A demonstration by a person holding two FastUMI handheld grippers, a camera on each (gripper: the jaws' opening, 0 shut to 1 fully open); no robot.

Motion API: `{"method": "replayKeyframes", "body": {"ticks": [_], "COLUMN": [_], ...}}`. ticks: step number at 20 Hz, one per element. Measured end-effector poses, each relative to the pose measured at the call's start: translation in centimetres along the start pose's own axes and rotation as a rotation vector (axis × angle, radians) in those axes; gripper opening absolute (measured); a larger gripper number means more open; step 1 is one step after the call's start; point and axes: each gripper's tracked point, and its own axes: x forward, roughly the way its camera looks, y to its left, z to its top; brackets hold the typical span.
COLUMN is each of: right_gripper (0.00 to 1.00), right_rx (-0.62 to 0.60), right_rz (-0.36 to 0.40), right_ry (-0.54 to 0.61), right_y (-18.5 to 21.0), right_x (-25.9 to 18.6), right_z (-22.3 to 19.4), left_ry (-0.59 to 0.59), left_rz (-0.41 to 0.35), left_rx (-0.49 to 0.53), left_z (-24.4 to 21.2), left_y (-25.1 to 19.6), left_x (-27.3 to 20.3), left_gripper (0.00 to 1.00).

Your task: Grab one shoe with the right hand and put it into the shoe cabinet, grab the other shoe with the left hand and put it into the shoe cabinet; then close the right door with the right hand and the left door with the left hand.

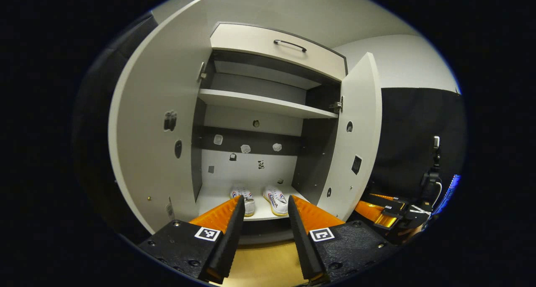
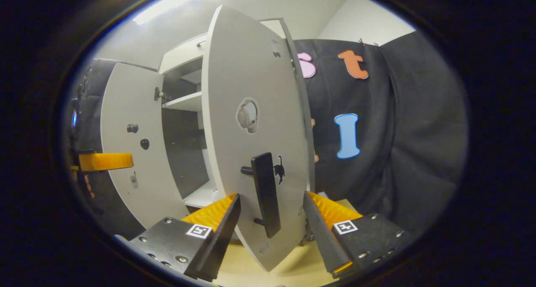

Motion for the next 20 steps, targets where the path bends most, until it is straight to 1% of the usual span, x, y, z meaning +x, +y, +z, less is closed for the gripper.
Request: {"method": "replayKeyframes", "body": {"ticks": [2,3,4,9,10,11,14,16,20], "right_gripper": [0.9,0.83,0.9,0.91,0.91,0.83,0.83,0.83,0.83], "right_rx": [-0.013,-0.02,-0.024,-0.052,-0.058,-0.065,-0.078,-0.061,-0.033], "right_rz": [0.023,0.032,0.039,0.063,0.063,0.064,0.071,0.076,0.084], "right_ry": [0.0,-0.002,-0.006,-0.02,-0.026,-0.029,-0.034,-0.046,-0.051], "right_y": [1.0,1.4,1.8,3.2,3.3,3.4,3.8,3.9,4.4], "right_x": [0.5,0.6,0.6,1.2,1.2,1.3,1.3,1.2,1.2], "right_z": [0.1,0.1,0.2,0.6,0.7,0.7,0.4,0.7,0.8], "left_ry": [-0.008,-0.012,-0.013,-0.044,-0.053,-0.06,-0.079,-0.086,-0.077], "left_rz": [0.016,0.025,0.037,0.092,0.11,0.131,0.205,0.256,0.351], "left_rx": [-0.005,-0.005,-0.004,-0.014,-0.015,-0.014,-0.012,-0.017,-0.02], "left_z": [0.0,0.1,0.1,1.0,1.3,1.5,2.2,2.5,2.0], "left_y": [0.6,0.8,1.2,2.7,3.2,3.9,5.9,7.6,11.6], "left_x": [-0.9,-1.3,-1.9,-4.9,-5.7,-6.5,-8.7,-10.3,-11.6], "left_gripper": [0.63,0.63,0.63,0.63,0.63,0.63,0.63,0.63,0.63]}}
